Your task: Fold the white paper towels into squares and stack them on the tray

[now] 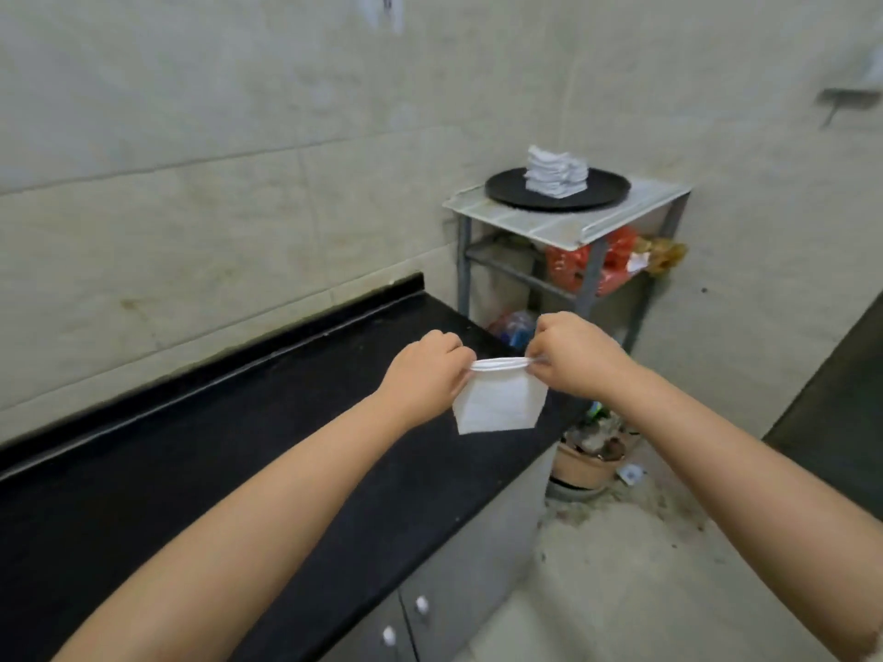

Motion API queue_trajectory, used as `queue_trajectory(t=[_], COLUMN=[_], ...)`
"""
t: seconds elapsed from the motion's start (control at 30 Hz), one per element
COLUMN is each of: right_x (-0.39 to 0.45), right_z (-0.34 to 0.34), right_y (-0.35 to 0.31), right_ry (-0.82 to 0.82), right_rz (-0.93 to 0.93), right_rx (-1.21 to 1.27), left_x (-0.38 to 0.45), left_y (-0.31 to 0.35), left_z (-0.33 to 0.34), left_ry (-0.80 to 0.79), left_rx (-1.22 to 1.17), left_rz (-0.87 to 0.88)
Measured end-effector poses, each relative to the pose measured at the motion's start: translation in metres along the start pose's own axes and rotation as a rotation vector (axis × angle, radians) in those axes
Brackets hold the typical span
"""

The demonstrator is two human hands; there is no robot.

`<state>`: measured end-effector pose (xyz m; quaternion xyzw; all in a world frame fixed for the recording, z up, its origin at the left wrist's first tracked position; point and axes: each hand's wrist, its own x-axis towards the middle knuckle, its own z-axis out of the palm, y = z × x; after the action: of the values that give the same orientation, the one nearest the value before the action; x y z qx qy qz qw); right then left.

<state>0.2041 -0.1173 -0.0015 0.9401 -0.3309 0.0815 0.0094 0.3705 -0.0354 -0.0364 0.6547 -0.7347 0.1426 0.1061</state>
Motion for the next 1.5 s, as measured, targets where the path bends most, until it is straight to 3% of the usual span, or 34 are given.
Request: queue_trajectory(t=[0.1,0.33,0.7,0.93,1.1,1.3,1.5], right_x=[0.023,0.126,0.319,0.461,0.524,0.529,0.529], right_z=[-0.024,-0.066,-0.113,-0.088,-0.056,0.022,0.036], right_y=[0.066,0.227,0.398,0.483,0.513,0.542,0.546], right_ry=[-0.006,-0.009,0.12,0.187,0.307,0.006,-0.084], right_rz=[0.045,0.099,0.084,-0.005,-0.166,-0.31,-0.377], right_rx=[-0.015,-0.034,0.107,0.514,0.58,0.542,0.545], left_x=[0.085,0.289,0.529,0.643,0.687,0.679,0.678], left_y=[0.013,0.009,-0.03,-0.06,-0.073,-0.06,-0.048], left_z=[0.004,0.014,0.019,0.058,0.093,0.15,0.153], left_ry=[-0.081,-0.026,0.021,0.208,0.294,-0.099,-0.169], left_rx=[-0.012,-0.08,-0.035,-0.109,-0.088,0.0,0.146], left_rz=[0.016,0.048,-0.311,-0.673,-0.838,-0.883,-0.914])
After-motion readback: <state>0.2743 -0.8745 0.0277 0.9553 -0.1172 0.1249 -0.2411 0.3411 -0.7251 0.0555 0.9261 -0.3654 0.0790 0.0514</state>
